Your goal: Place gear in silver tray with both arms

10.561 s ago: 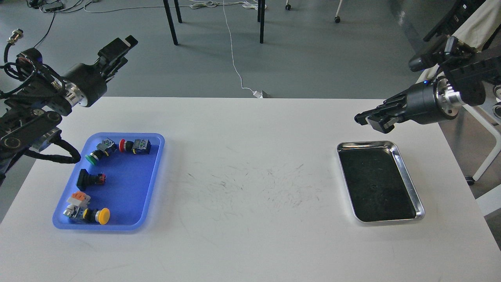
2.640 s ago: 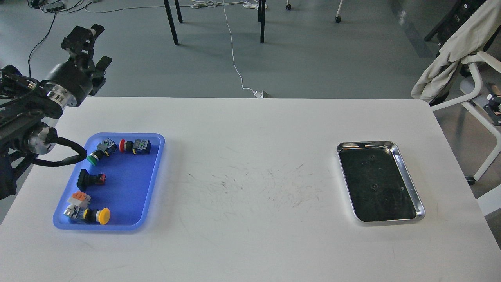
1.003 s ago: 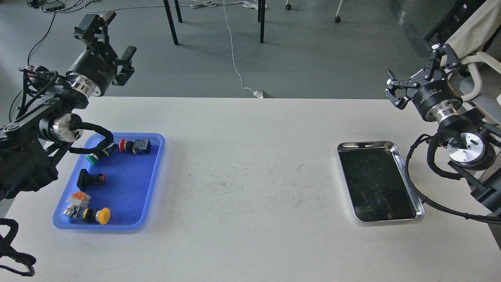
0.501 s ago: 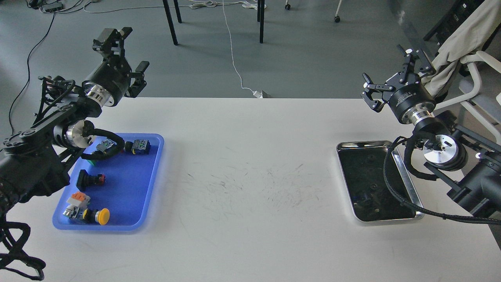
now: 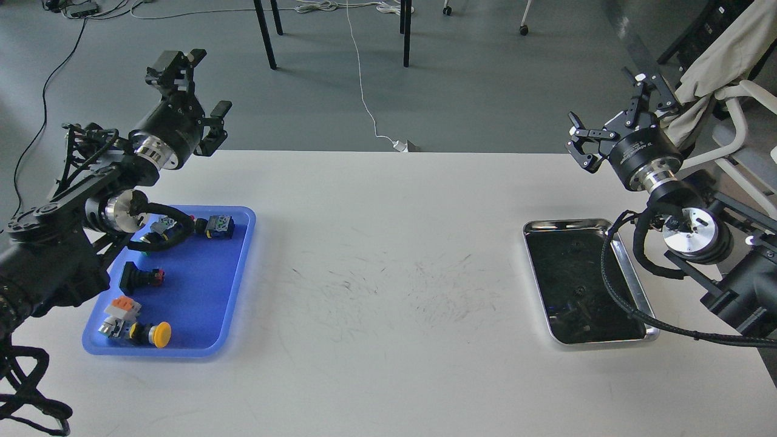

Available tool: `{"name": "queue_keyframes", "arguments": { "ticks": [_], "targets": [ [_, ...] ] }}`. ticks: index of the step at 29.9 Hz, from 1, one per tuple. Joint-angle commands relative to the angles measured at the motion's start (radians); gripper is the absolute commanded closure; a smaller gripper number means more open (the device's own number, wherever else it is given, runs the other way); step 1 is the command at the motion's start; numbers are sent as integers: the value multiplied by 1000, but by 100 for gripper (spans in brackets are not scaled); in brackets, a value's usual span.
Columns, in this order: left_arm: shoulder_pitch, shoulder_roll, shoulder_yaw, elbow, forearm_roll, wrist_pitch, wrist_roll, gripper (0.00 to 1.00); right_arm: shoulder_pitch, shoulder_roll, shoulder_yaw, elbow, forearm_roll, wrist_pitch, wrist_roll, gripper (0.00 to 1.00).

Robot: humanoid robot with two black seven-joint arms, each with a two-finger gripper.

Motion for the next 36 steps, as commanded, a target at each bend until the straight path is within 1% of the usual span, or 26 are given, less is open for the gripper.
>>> {"name": "queue_keyframes", "arguments": {
  "ticks": [1,17,22,36],
  "targets": [
    [-1,1,-1,-2,-1,1,0,1,-1,-9,11,0,0,0,1,1],
    [-1,21,-16,-5,-4,-11,0,1,21,9,14,-23,0,-5,3,1],
    [2,17,-45,-2,-24,-10,3,1,24,45,19,-40,0,-5,4,1],
    [-1,5,-47,27,-26,-4,7,1,25,118,51,-103,0,0,6,1]
  ]
}}
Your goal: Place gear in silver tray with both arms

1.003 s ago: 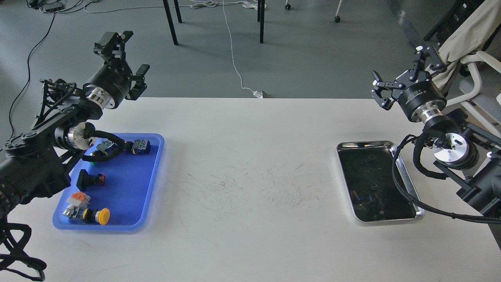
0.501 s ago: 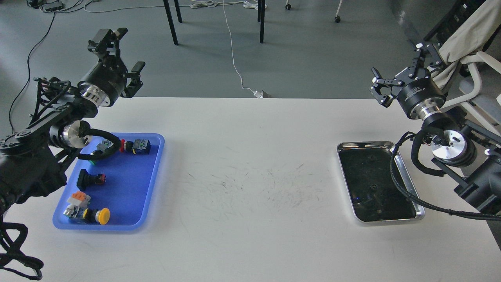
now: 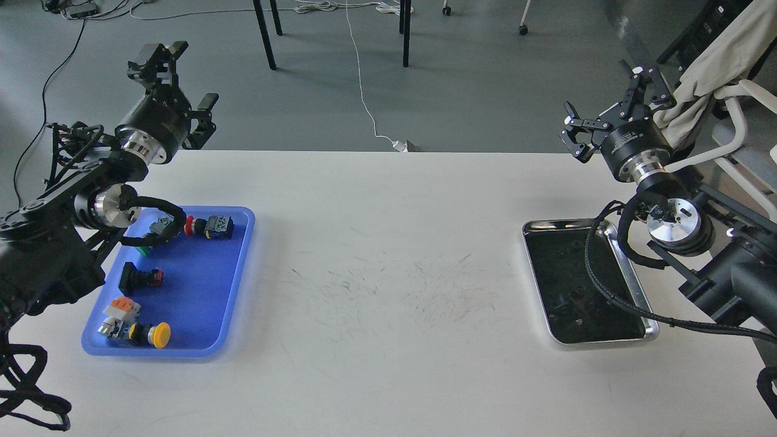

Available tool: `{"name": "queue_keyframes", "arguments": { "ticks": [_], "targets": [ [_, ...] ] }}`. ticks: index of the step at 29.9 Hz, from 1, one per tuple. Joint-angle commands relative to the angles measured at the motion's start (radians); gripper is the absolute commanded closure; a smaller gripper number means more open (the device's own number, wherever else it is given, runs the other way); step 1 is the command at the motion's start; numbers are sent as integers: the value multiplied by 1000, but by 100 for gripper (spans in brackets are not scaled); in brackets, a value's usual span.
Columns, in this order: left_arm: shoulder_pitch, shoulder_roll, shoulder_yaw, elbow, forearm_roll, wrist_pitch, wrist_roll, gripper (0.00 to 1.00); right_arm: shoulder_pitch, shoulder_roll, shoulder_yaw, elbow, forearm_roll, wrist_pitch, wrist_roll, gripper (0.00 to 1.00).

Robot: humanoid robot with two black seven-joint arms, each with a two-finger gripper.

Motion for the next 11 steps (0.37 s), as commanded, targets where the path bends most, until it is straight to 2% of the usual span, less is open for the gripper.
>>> {"name": "queue_keyframes", "arguments": {
  "ticks": [1,11],
  "targets": [
    [-2,-2,0,2,0,4,0,1,1,20,0,-12,0,1,1,1],
    [-4,1,0,3,0,1,0,1,11,35,-10,-13,-1,-4,3,1]
  ]
}}
